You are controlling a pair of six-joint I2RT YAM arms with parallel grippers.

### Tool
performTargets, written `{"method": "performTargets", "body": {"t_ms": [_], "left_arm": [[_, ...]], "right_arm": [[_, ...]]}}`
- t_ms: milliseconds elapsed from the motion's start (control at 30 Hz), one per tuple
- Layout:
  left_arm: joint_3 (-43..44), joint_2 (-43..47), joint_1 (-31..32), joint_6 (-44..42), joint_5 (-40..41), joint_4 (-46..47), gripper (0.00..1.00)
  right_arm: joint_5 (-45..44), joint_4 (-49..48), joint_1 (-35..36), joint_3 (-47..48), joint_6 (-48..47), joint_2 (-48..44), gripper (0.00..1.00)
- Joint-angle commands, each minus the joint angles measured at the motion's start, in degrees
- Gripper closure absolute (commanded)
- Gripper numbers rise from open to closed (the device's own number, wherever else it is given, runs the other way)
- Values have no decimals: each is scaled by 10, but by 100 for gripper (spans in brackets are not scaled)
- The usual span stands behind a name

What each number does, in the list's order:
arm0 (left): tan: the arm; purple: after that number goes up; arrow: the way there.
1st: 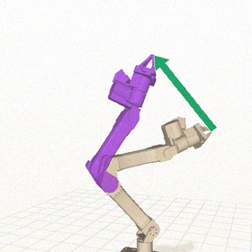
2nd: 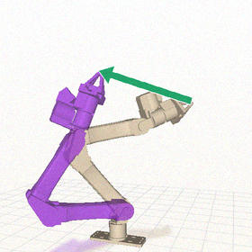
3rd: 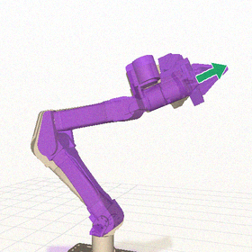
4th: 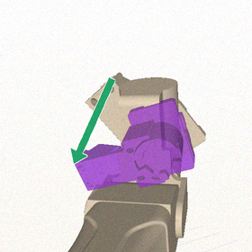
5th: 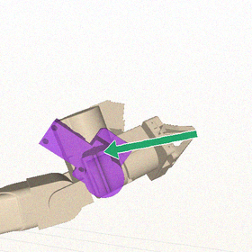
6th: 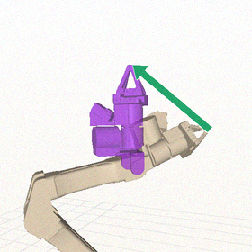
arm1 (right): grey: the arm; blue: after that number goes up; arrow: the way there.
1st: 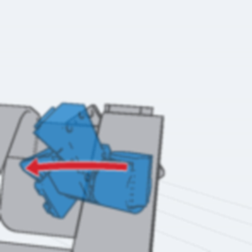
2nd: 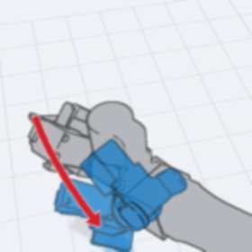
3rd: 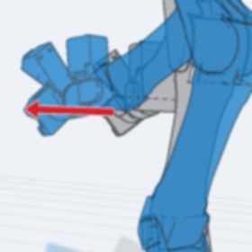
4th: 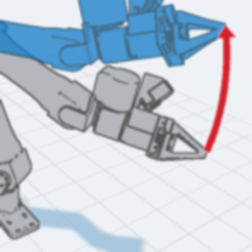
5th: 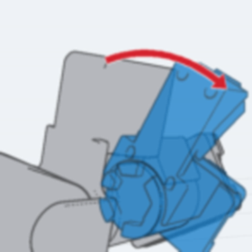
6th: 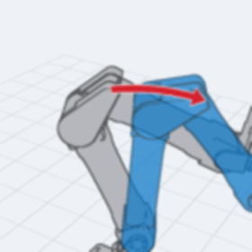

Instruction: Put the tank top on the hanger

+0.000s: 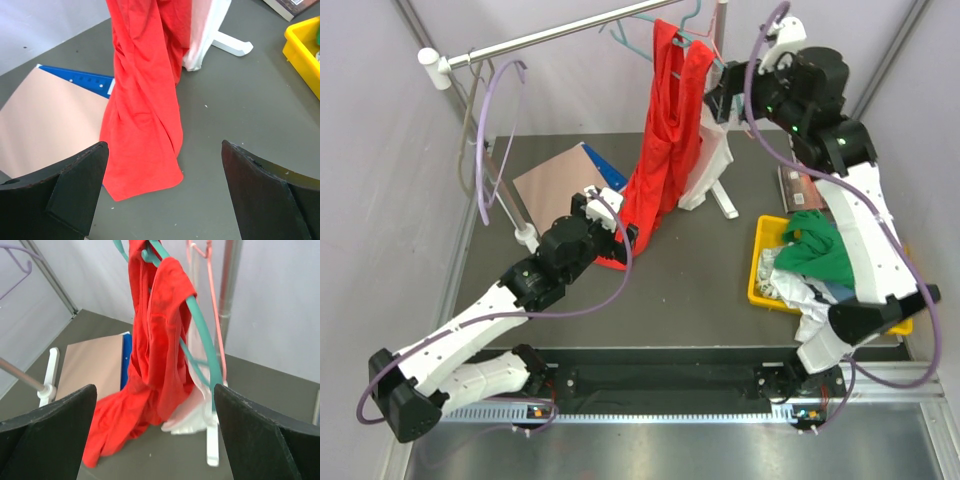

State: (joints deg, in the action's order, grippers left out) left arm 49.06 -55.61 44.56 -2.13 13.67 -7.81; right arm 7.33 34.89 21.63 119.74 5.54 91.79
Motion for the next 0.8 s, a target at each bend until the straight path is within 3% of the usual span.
{"method": "performTargets", "body": {"t_ms": [0, 233, 467, 567, 767], "left_arm": [[2, 19, -3, -11, 24, 14, 1], [22, 34, -3, 42, 49, -46, 1], [-13, 82, -2, 76, 86, -86, 1], [-36, 125, -2, 75, 84, -69, 1], [-47, 158, -2, 67, 103, -61, 1]], "right_arm": [[-37, -34, -5, -100, -18, -117, 0], [-28, -127, -3, -406, 15, -363, 0], [-23, -188, -2, -703, 58, -505, 0], [-23, -208, -2, -771, 73, -537, 0], [-15, -219, -2, -798, 84, -545, 0]]}}
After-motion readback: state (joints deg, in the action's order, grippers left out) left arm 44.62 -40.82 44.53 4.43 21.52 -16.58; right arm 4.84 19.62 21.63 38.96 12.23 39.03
